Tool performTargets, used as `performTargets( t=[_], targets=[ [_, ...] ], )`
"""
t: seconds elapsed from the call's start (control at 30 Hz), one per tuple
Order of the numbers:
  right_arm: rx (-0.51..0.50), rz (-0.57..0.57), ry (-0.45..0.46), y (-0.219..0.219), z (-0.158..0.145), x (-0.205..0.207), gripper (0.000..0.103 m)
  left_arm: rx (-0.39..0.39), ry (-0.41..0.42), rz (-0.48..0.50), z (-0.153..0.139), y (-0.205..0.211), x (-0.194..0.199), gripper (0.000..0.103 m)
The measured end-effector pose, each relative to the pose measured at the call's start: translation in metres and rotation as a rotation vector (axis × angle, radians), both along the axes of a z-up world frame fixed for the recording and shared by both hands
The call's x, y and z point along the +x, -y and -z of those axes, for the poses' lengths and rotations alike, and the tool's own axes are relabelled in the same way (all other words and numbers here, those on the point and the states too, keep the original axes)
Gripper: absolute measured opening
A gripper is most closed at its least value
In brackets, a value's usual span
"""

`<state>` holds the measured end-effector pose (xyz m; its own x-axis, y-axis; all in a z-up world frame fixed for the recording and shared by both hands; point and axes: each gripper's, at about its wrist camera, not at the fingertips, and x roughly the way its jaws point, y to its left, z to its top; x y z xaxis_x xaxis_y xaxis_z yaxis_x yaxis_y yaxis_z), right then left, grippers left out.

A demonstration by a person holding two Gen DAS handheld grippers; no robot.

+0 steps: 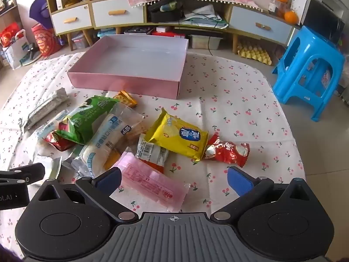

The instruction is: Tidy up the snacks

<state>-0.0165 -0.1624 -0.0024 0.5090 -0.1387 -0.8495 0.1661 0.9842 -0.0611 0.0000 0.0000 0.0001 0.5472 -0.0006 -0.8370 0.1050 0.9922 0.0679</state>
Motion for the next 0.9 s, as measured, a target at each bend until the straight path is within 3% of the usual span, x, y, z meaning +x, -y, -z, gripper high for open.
performTargets(
  t=[0.9],
  targets=[
    [0.027,-0.005,-0.013,-0.002,0.003,0.001,0.103,-0.028,-0.032,0.004,0.004,-0.006,0.002,0.103]
  ],
)
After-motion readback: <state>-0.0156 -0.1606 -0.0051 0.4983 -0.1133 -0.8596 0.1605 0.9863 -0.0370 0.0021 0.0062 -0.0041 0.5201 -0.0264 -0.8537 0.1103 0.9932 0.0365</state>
